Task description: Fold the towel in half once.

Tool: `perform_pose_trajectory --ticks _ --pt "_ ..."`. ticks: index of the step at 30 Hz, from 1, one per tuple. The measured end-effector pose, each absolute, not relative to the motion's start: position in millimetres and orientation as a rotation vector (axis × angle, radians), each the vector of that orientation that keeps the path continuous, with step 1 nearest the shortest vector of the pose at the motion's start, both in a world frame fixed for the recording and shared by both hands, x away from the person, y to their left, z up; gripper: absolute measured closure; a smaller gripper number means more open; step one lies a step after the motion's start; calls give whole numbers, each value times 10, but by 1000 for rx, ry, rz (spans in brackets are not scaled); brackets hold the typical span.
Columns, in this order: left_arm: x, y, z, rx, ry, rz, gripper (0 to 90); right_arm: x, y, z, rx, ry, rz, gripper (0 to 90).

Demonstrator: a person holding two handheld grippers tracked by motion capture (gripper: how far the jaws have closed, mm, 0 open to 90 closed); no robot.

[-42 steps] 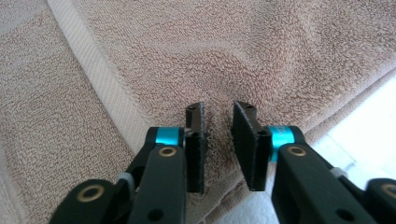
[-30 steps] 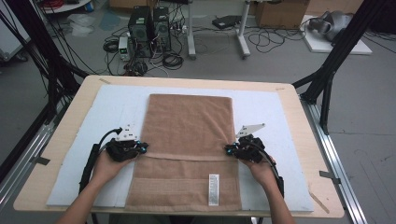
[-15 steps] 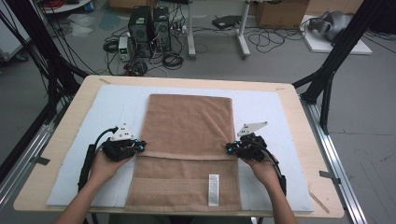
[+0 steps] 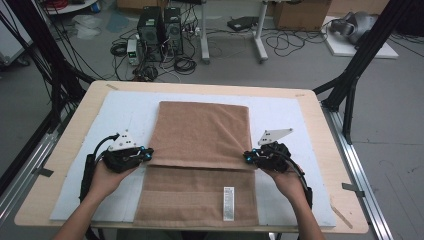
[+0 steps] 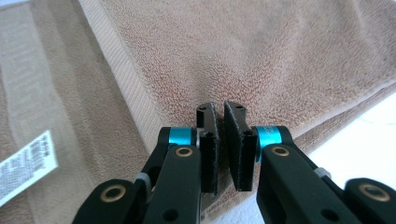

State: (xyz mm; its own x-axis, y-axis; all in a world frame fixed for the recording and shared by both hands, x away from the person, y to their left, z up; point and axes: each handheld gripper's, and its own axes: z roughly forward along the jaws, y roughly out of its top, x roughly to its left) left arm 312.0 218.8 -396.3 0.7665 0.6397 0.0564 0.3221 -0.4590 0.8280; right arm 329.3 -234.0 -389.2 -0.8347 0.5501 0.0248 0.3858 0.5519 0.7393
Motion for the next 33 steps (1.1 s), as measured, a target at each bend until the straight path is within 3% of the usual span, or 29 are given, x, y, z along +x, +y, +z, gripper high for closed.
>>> perform_pose_trajectory --ticks 22,33 --pt "2443 2196 -3719 2089 596 508 870 2583 -2414 -3551 639 2561 1201 841" --pt "2072 2245 -3936 2096 605 494 871 2246 -2394 -3806 638 2587 1246 840"
